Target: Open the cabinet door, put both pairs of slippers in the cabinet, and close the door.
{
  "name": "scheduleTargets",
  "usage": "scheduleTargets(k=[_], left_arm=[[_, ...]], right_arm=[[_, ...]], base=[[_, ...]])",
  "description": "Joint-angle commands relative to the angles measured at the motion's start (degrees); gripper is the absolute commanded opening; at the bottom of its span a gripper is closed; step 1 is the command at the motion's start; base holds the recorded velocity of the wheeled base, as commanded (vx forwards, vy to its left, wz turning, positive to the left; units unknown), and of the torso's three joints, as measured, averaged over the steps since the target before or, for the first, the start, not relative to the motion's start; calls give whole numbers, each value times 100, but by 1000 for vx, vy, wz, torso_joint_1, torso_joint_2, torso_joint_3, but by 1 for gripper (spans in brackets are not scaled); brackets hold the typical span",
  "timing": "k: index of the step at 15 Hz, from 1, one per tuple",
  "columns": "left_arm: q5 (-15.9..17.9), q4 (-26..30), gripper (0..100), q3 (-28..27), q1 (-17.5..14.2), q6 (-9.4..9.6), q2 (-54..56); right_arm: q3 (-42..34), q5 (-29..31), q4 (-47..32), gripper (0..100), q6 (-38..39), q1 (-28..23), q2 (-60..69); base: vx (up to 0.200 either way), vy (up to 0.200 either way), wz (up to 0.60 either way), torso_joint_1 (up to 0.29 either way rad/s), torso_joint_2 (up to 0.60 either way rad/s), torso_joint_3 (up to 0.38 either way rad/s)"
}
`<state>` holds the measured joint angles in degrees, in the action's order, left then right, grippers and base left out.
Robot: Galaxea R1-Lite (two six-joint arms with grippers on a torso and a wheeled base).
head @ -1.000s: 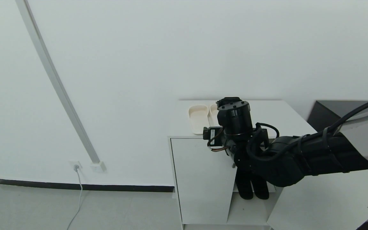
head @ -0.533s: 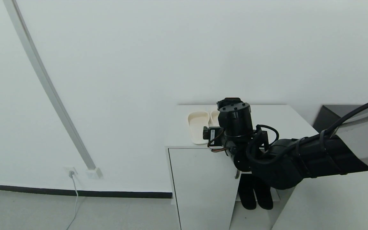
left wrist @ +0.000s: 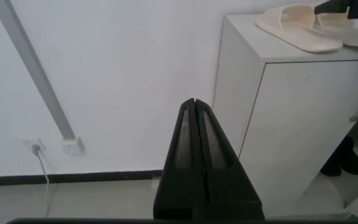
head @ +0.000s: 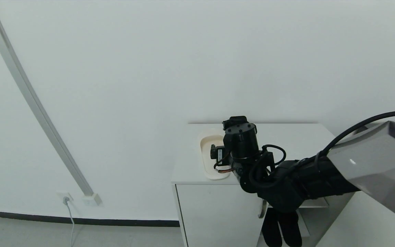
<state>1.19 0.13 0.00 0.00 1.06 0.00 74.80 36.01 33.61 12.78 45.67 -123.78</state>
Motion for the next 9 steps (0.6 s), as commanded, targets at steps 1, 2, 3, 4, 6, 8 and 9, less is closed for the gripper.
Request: scheduleTargets(k=[1, 2, 3, 4, 6, 8, 9], left_arm=[[4, 4, 0, 0, 0, -1, 0], [-5, 4, 0, 0, 0, -1, 0], [-5, 4, 0, 0, 0, -1, 0], [-5, 4, 0, 0, 0, -1, 0], [-5, 4, 0, 0, 0, -1, 0], [-5, 4, 0, 0, 0, -1, 0], [4, 4, 0, 0, 0, 8, 0]], right_arm=[[96, -6, 181, 100, -144, -31, -366], [149, -42, 243, 100, -205, -49, -427], [210, -77, 251, 100, -205, -67, -515], [272, -129, 260, 100, -205, -93, -586], [421, -173, 260, 100, -205, -181, -709], [641, -296, 251, 100, -205, -278, -858], [773, -305, 251, 100, -205, -295, -946]], base=[[0, 0, 0, 0, 0, 0], [0, 0, 0, 0, 0, 0], [0, 0, 0, 0, 0, 0], [0, 0, 0, 0, 0, 0], [0, 0, 0, 0, 0, 0], [0, 0, 0, 0, 0, 0], [0, 0, 0, 0, 0, 0]])
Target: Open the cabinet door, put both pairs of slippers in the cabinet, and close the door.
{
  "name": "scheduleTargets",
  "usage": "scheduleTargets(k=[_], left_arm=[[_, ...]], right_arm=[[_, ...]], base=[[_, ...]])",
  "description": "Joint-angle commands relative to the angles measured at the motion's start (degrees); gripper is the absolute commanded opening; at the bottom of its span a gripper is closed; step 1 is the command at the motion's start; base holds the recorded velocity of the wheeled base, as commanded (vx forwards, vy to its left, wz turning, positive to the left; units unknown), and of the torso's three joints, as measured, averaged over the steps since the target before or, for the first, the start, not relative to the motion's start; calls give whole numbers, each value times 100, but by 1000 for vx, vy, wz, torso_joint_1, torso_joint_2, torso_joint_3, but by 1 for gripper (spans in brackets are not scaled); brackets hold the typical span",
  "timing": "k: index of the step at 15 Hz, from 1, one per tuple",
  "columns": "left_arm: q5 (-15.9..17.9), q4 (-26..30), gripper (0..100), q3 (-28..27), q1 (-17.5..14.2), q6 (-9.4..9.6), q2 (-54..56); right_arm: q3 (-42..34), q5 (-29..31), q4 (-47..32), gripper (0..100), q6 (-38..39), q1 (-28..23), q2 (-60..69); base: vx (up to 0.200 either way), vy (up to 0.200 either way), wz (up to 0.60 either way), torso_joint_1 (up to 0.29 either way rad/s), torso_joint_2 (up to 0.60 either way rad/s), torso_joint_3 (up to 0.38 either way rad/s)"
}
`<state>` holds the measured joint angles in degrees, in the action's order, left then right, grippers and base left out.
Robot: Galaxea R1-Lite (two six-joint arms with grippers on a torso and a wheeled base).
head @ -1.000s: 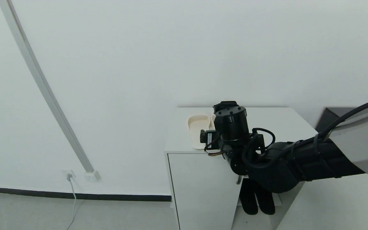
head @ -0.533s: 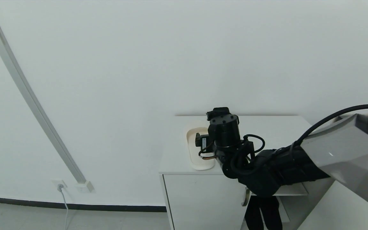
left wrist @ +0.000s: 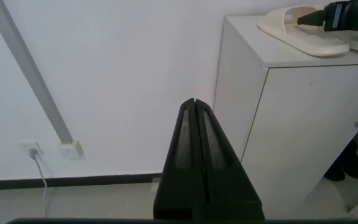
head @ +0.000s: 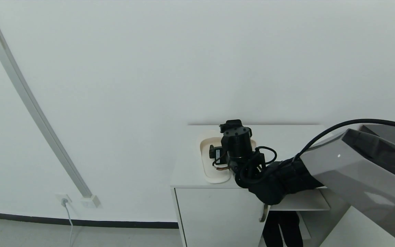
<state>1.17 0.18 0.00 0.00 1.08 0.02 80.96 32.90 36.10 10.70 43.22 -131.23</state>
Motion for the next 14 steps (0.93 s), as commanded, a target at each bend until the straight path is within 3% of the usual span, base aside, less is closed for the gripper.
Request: scheduleTargets(k=[1, 10, 11, 14], left_arm=[[-3, -1, 0, 0, 0, 6, -2], [6, -1, 0, 0, 0, -3, -2], [6, -1, 0, 0, 0, -3, -2], [-3, -1, 0, 0, 0, -3, -2]], right_arm=[[289, 6, -15, 100, -7, -76, -289], [992, -21, -15, 100, -209, -270, -711], [992, -21, -15, 0, -209, -287, -711], [992, -12, 3, 0, -200, -296, -649]], base=[[0, 0, 0, 0, 0, 0], [0, 0, 0, 0, 0, 0], [0, 0, 0, 0, 0, 0], [0, 0, 0, 0, 0, 0]])
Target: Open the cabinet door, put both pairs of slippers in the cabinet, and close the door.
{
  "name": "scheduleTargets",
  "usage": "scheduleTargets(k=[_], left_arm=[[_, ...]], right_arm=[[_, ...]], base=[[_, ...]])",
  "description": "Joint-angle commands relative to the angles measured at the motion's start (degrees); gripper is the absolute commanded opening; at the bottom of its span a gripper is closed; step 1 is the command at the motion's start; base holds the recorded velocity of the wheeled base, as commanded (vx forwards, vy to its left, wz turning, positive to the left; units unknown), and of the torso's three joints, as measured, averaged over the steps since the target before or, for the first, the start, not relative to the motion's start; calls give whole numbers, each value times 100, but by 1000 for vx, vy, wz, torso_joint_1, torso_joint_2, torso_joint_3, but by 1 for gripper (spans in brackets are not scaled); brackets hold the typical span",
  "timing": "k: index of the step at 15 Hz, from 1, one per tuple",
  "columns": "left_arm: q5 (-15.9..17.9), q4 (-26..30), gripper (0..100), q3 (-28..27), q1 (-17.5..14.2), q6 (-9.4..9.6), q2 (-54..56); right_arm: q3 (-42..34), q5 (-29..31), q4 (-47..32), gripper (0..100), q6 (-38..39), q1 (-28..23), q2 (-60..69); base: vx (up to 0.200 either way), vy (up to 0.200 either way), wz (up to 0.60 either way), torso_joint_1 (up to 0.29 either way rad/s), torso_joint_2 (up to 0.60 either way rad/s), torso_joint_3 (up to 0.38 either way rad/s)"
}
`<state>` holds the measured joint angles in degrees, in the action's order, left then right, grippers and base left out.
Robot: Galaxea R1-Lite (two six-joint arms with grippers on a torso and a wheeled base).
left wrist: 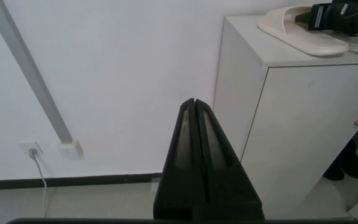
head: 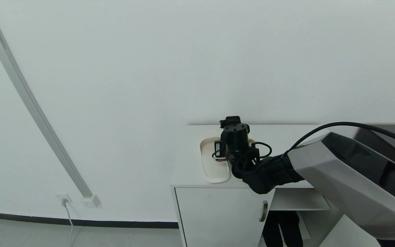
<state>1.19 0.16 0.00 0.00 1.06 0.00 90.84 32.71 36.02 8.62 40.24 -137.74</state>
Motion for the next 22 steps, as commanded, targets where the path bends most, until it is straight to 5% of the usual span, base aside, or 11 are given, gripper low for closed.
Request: scheduleTargets(k=[1, 6, 14, 22], left_arm=[[-5, 2, 0, 0, 0, -1, 0], [-5, 2, 0, 0, 0, -9, 0], [-5, 2, 0, 0, 0, -18, 0], [-5, 2, 0, 0, 0, -18, 0]], right_arm=[[-23, 8, 10, 0, -1, 10, 54], [-788, -1, 54, 0, 8, 186, 907], [-4637, -1460, 1056, 0, -9, 520, 3359], [-4980, -1487, 1047, 0, -88, 625, 3588]], base=[[0, 0, 0, 0, 0, 0], [0, 0, 0, 0, 0, 0], [0, 0, 0, 0, 0, 0], [0, 0, 0, 0, 0, 0]])
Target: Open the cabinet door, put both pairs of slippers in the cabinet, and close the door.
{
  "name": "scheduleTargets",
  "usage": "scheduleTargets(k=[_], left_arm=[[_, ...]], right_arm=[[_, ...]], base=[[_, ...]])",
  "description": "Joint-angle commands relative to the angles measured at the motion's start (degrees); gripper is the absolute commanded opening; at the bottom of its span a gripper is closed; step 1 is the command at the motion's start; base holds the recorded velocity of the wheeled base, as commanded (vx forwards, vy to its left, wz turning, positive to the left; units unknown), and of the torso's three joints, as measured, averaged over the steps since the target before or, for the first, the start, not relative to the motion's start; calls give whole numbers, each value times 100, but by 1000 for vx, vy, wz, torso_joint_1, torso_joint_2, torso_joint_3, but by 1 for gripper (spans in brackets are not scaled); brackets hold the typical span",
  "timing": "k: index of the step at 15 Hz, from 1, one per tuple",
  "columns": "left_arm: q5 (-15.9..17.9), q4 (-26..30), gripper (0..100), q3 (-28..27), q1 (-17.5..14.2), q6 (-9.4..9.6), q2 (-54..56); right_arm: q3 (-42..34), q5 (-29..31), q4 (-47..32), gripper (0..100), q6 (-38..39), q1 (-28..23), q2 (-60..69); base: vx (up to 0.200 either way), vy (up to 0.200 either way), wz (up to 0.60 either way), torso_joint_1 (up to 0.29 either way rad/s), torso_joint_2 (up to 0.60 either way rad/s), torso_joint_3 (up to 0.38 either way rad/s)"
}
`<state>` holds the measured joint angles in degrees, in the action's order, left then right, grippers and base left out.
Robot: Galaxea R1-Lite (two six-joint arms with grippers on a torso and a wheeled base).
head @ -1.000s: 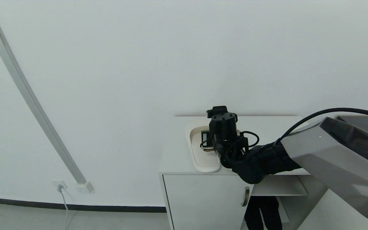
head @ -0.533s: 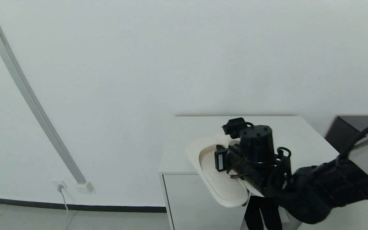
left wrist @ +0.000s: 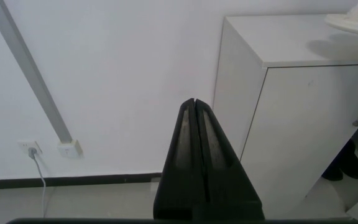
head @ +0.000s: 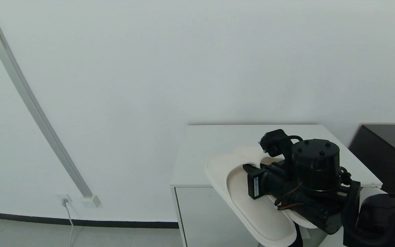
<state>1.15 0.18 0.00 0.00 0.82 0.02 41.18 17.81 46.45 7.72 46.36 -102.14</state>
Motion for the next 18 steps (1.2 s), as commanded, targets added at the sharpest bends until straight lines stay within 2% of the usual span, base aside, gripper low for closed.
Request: scheduleTargets(k=[1, 12, 18], left_arm=[[0, -1, 0, 0, 0, -3, -2], [0, -1, 0, 0, 0, -3, -2], [0, -1, 0, 0, 0, -3, -2]], right_arm=[[-13, 3, -4, 0, 2, 22, 28], [-13, 56, 14, 0, -7, 136, 2], [-75, 56, 14, 0, -7, 198, -7]], base=[[0, 0, 0, 0, 0, 0], [-200, 0, 0, 0, 3, 3], [0, 0, 0, 0, 0, 0]])
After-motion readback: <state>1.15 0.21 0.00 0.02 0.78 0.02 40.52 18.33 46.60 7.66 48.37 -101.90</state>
